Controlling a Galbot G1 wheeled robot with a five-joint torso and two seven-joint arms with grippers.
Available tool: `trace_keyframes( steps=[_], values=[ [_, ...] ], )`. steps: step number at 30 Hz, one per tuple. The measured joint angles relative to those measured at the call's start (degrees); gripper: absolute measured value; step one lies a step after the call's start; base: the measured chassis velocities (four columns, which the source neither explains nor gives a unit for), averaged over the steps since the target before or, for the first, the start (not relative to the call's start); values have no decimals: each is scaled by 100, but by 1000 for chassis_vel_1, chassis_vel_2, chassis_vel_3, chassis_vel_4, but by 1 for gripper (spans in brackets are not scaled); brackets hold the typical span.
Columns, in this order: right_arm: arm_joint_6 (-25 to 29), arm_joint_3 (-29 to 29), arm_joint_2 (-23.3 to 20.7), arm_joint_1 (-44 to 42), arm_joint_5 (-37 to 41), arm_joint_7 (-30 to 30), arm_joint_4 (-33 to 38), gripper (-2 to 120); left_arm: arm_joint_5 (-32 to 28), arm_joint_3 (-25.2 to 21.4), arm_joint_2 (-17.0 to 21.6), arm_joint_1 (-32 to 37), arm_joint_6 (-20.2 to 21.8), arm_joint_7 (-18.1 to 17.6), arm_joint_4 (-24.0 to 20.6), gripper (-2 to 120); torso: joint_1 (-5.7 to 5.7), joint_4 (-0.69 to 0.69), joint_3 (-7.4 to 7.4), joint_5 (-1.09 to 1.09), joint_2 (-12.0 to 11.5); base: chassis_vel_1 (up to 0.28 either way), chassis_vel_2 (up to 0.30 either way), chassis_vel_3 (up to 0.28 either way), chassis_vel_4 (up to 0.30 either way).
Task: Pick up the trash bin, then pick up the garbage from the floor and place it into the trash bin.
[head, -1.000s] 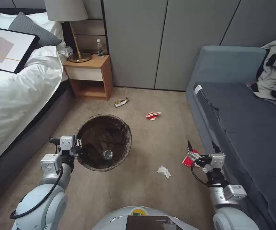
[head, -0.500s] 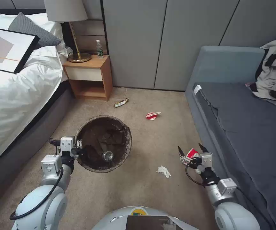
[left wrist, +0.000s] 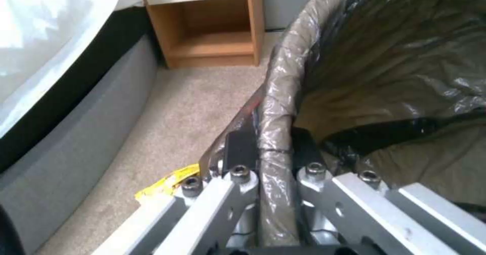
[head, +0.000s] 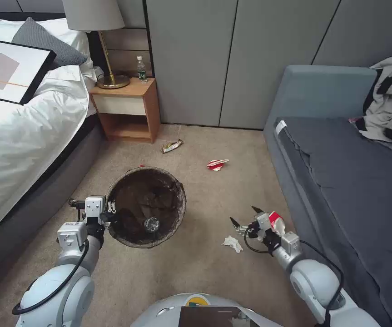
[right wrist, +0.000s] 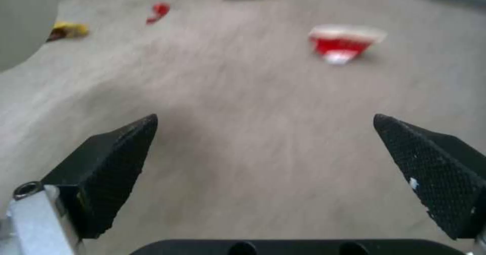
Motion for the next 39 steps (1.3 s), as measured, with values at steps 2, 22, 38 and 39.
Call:
trace_keyframes(
  steps=[2,22,38,39],
  values=[
    [-315,-181,-48,183,218,7,-119,100,0,2,-6,13,2,0,0,3,0,0,0,0,0,0,0,0,0],
    [-1039,-889,139,784,721,180,-1274,100,54,25,-158,87,-1,-7,0,3,0,1,0,-1,0,0,0,0,0],
    [-959,-1068,584,1128,651,410,-2408,100,71,64,-228,56,-11,-4,0,3,0,1,0,-1,0,0,0,0,0],
    [-943,-1076,628,1169,631,413,-2510,100,73,60,-229,58,-13,-3,0,3,0,1,0,-1,0,0,0,0,0]
  ],
)
